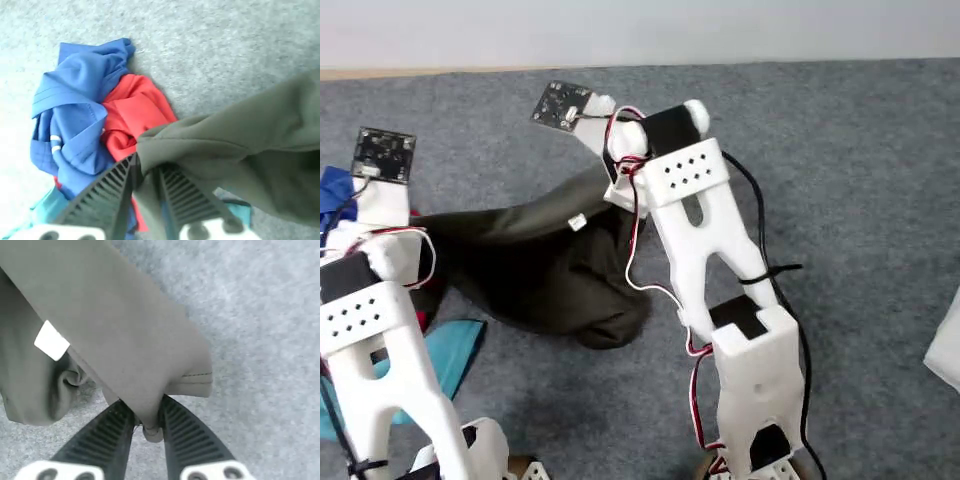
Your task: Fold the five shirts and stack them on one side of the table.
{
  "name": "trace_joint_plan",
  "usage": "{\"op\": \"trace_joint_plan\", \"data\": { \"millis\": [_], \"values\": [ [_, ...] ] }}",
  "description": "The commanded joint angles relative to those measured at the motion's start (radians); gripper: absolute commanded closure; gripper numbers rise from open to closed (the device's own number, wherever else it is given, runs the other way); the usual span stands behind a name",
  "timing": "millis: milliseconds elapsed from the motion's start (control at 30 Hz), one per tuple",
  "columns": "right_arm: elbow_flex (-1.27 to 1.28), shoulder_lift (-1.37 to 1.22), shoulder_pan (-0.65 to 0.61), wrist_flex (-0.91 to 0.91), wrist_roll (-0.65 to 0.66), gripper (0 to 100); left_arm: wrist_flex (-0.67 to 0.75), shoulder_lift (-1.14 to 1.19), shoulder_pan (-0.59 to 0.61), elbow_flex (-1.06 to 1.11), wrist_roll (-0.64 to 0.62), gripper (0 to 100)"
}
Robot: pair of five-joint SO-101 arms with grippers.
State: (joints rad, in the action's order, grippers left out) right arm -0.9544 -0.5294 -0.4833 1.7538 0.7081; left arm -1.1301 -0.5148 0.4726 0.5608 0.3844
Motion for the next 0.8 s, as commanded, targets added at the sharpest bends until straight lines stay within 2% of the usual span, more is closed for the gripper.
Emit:
{"op": "trace_joint_plan", "data": {
  "millis": [0,167,333,433,567,767],
  "values": [
    [-0.038,0.062,0.021,0.041,0.006,98.7,-0.020,-0.014,-0.043,-0.039,-0.003,100],
    [0.084,-0.065,-0.007,0.041,0.008,98.7,-0.023,-0.014,-0.092,-0.039,-0.060,100],
    [0.084,-0.189,-0.013,0.025,0.008,98.4,-0.026,-0.012,-0.091,-0.038,-0.071,100],
    [0.072,-0.196,-0.004,0.030,0.008,98.0,-0.025,-0.015,-0.089,-0.013,-0.068,100],
    [0.048,-0.194,0.019,0.035,0.008,92.6,-0.023,-0.018,-0.089,0.028,-0.068,100],
    [0.035,-0.194,0.019,0.027,0.008,93.5,-0.021,-0.015,-0.089,0.044,-0.071,100]
  ]
}}
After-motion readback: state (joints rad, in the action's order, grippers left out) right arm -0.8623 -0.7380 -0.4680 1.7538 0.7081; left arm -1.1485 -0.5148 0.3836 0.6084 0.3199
